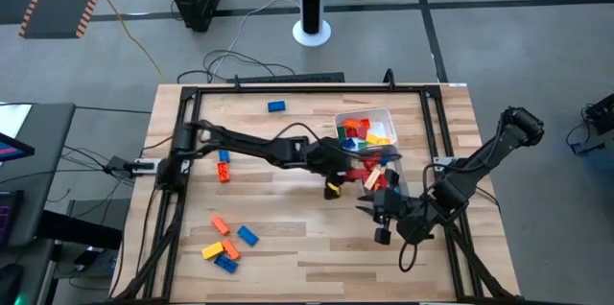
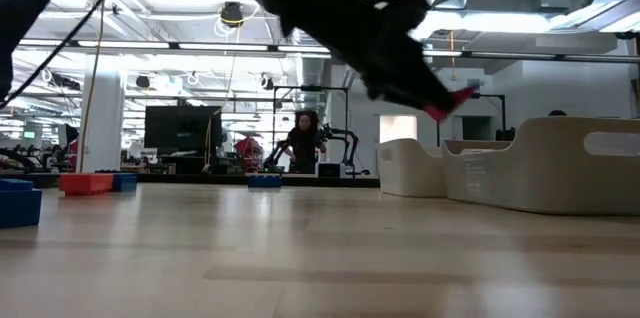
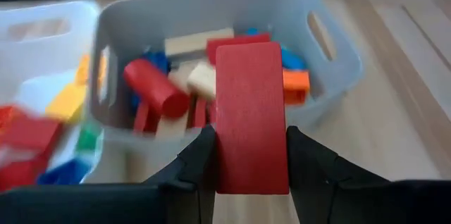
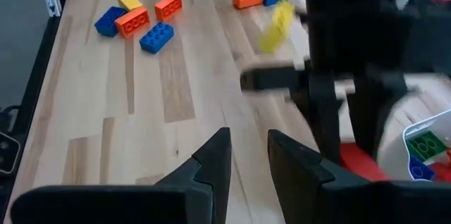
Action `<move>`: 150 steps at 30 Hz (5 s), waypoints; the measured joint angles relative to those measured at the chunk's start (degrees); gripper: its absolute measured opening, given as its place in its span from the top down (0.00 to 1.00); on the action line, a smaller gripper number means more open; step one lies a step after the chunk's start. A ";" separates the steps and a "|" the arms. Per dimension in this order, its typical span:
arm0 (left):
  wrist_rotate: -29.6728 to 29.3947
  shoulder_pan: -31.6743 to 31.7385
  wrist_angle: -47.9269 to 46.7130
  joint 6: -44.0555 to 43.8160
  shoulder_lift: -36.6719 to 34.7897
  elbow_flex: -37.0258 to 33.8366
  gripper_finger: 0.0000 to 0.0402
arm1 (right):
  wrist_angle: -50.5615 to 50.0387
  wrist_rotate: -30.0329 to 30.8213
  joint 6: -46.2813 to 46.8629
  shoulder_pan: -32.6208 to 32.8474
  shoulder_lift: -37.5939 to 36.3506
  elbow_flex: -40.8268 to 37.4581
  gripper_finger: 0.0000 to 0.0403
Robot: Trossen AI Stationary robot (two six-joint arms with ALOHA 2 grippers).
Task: Sort blocks by size
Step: Put the large red wooden block into the gray bin, then put the large blue game piece into the gray bin
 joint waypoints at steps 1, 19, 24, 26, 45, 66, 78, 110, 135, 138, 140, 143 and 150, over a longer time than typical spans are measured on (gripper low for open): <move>0.02 -0.13 0.04 0.02 1.41 1.70 0.70 | 0.02 0.00 0.00 0.17 0.00 0.00 0.70; -0.30 0.09 -16.90 0.20 10.77 19.05 0.24 | -1.01 -0.09 -0.01 0.20 0.00 0.02 0.70; -4.99 -2.20 -26.04 0.10 3.87 14.66 0.28 | -1.01 -0.07 0.73 1.07 0.00 0.02 0.70; -9.19 -3.53 -26.43 -0.41 0.67 10.12 0.31 | -0.81 -0.08 0.83 1.64 0.00 0.02 0.70; -15.95 18.17 -19.82 1.57 -28.29 -26.87 0.46 | 3.52 -0.09 -0.17 0.71 0.00 0.02 0.70; -4.56 40.56 -7.40 13.94 -17.60 -25.67 0.47 | 1.93 -2.08 -1.33 -2.27 0.04 -1.36 0.70; -5.70 42.02 -7.89 19.04 -10.00 -20.01 0.34 | 1.68 -2.51 -1.12 -2.16 0.04 -1.36 0.70; 7.13 34.24 -20.38 12.31 -9.79 -19.94 0.49 | 3.40 -2.60 -0.59 -2.05 0.02 -1.40 0.70; 6.11 29.08 -16.54 3.37 -10.14 -19.97 0.80 | 3.93 -2.77 -0.60 -1.47 0.00 -1.40 0.70; 9.19 26.15 -15.20 3.89 -10.83 -19.94 0.80 | 3.88 -2.96 -0.29 -0.16 0.00 -1.40 0.70; 11.50 23.79 -13.94 5.36 -11.14 -19.94 0.80 | 3.79 -3.09 0.88 0.79 0.00 -1.40 0.70; 17.42 20.29 -13.90 7.06 -11.92 -19.92 0.80 | 3.52 -3.30 1.85 1.94 0.00 -1.40 0.70; 22.40 11.40 -10.51 5.94 -11.81 -17.53 0.79 | 2.72 -3.52 1.90 0.61 0.00 -1.40 0.70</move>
